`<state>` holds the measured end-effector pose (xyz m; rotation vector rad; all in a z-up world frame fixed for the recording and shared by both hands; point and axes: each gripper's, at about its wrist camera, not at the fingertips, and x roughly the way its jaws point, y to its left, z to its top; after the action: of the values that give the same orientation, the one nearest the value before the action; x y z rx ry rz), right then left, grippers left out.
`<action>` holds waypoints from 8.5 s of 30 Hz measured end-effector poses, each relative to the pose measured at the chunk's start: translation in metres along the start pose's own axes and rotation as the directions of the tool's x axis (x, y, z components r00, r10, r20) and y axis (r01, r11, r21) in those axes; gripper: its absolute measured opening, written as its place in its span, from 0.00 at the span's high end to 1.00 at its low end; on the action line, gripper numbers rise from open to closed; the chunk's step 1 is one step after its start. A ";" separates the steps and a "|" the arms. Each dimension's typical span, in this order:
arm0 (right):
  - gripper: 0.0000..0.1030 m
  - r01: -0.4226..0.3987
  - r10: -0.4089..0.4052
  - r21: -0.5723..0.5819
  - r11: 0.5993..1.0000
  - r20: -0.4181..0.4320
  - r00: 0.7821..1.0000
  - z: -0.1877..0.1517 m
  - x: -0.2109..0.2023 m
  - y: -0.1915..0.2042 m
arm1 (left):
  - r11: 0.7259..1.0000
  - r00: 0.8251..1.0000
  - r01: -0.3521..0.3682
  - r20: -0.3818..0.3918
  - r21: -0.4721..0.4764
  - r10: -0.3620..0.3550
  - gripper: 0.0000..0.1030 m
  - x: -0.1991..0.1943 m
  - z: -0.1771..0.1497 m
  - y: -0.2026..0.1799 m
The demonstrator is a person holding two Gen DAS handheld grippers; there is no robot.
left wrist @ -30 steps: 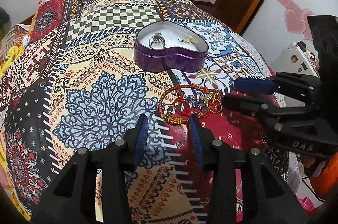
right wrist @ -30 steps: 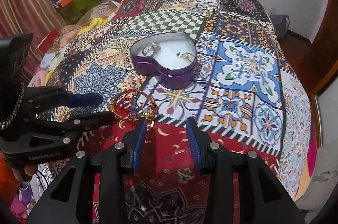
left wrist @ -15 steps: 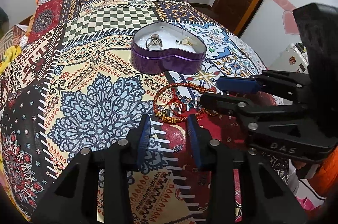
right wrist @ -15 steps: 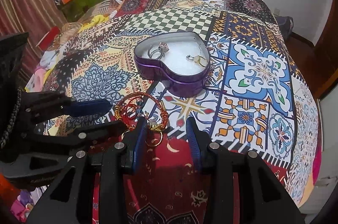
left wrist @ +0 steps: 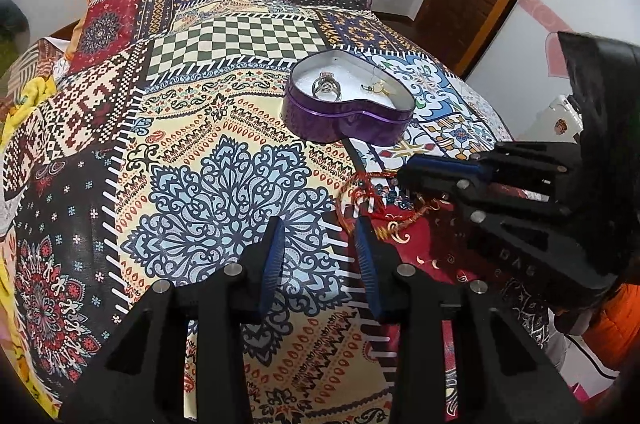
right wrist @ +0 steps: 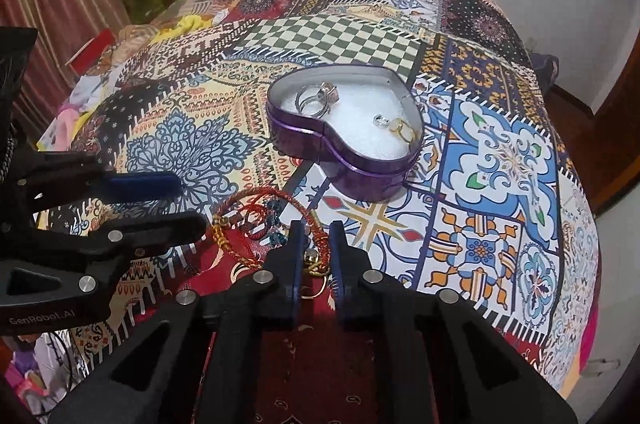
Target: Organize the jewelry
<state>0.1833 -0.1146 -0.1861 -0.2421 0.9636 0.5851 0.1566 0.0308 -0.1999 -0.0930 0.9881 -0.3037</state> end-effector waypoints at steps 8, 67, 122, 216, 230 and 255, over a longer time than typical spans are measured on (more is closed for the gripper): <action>0.94 0.005 -0.008 0.028 1.000 0.108 0.994 0.010 -0.040 -0.004 | 1.000 1.000 -0.004 0.016 0.016 0.003 0.65 -0.010 0.002 -0.007; 0.94 0.014 -0.046 0.189 0.982 0.168 0.985 -0.009 -0.073 -0.059 | 0.998 0.997 -0.010 0.074 0.059 0.006 0.94 -0.009 0.026 -0.035; 0.94 -0.032 0.019 0.086 0.996 0.154 0.988 0.065 -0.009 -0.041 | 0.997 0.988 -0.006 0.157 0.076 -0.006 0.94 0.019 0.100 -0.006; 0.91 -0.089 0.077 -0.200 0.976 -0.068 0.995 0.072 0.065 -0.044 | 0.995 0.994 -0.084 0.071 -0.044 0.087 0.61 0.029 0.057 0.036; 0.91 -0.052 0.058 -0.095 0.994 0.060 0.997 0.062 -0.007 -0.050 | 0.999 0.998 -0.031 0.050 0.010 0.030 0.61 0.014 0.053 -0.003; 0.91 -0.056 0.052 0.027 0.998 0.115 0.992 0.028 -0.042 -0.054 | 0.998 0.999 0.030 -0.019 0.057 -0.029 0.95 0.050 0.040 -0.046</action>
<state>0.2157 -0.1616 -0.1389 -0.1546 0.8699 0.6269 0.2052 -0.0303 -0.2082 -0.0526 0.9958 -0.3604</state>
